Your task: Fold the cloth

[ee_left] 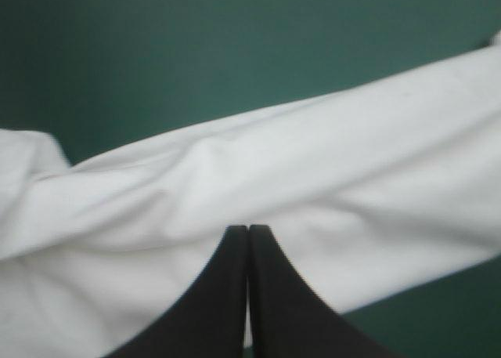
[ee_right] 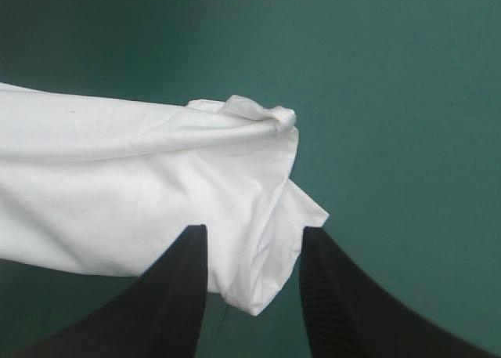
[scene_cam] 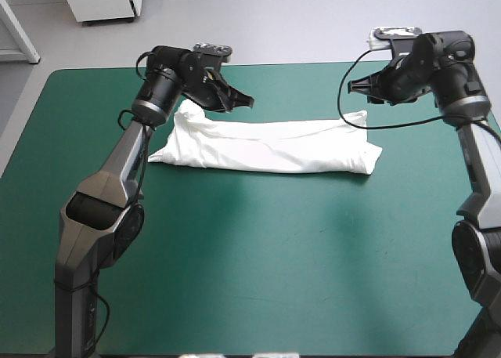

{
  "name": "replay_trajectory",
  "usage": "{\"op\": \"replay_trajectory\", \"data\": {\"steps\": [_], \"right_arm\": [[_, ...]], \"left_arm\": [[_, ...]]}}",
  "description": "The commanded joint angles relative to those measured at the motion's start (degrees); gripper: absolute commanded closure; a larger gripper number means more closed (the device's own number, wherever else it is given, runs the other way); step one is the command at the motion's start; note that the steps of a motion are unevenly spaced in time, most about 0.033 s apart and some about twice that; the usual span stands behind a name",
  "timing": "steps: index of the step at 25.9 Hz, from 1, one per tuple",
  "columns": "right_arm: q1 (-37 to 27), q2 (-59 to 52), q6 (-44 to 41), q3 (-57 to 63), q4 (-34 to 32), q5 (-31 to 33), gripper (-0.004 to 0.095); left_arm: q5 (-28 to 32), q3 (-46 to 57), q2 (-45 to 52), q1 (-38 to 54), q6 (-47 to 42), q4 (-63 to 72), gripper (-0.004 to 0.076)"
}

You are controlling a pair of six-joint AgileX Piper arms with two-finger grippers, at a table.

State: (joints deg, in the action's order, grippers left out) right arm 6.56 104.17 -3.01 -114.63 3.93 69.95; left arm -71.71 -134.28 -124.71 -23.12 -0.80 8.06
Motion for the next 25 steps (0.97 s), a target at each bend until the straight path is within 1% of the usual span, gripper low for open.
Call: {"op": "replay_trajectory", "data": {"steps": [1,2,4,10,13,17,19,20,22,23,25], "right_arm": [[-2.83,-6.34,0.04,-1.44,1.76,-0.59,0.0594],[-3.83,-7.51,0.04,-1.44,2.38,-0.06,0.061],[-5.04,-9.39,0.04,-1.35,2.38,0.03,0.0611],[-5.76,-10.58,0.04,-0.1,2.4,0.22,0.0611],[-5.76,-10.58,0.04,2.37,2.4,0.07,0.0611],[-6.85,-10.58,-1.1,7.55,3.5,-0.96,0.0611],[-8.09,-10.58,-0.29,10.03,6.78,-1.75,0.0611],[-9.94,-10.58,2.06,12.4,12.27,-3.07,0.061],[-12.12,-10.32,4.97,15.08,18.59,-4.05,0.06],[-12.94,-9.89,6.16,15.9,20.96,-4.35,0.0586],[-14.72,-8.8,8.87,17.45,26.01,-4.35,0.052]], "left_arm": [[-1.04,-1.47,3.0,-4.84,0.37,1.59,0.0733],[-0.74,-1.37,1.98,-6.58,0.37,1.29,0.0733],[-0.06,-1.02,-0.32,-8.4,0.37,1.02,0.0733],[0.83,-1.02,-5.44,-8.42,-0.19,-0.22,0.0733],[1.79,-1.02,-7.14,-8.42,-0.28,-0.98,0.0733],[1.21,-1.02,-9.44,-8.42,-0.65,-1.36,0.0733],[-0.13,-1.02,-10.18,-8.42,-0.73,-1.19,0.0733],[-0.78,-1.02,-10.56,-8.42,-1.05,-0.96,0.0733],[-0.91,-1.02,-10.56,-8.42,-1.05,-0.96,0.0733],[-0.91,-1.02,-10.56,-8.42,-1.05,-0.96,0.0733],[-1.01,-1.02,-10.56,-8.42,-1.05,-0.96,0.0733]]}}
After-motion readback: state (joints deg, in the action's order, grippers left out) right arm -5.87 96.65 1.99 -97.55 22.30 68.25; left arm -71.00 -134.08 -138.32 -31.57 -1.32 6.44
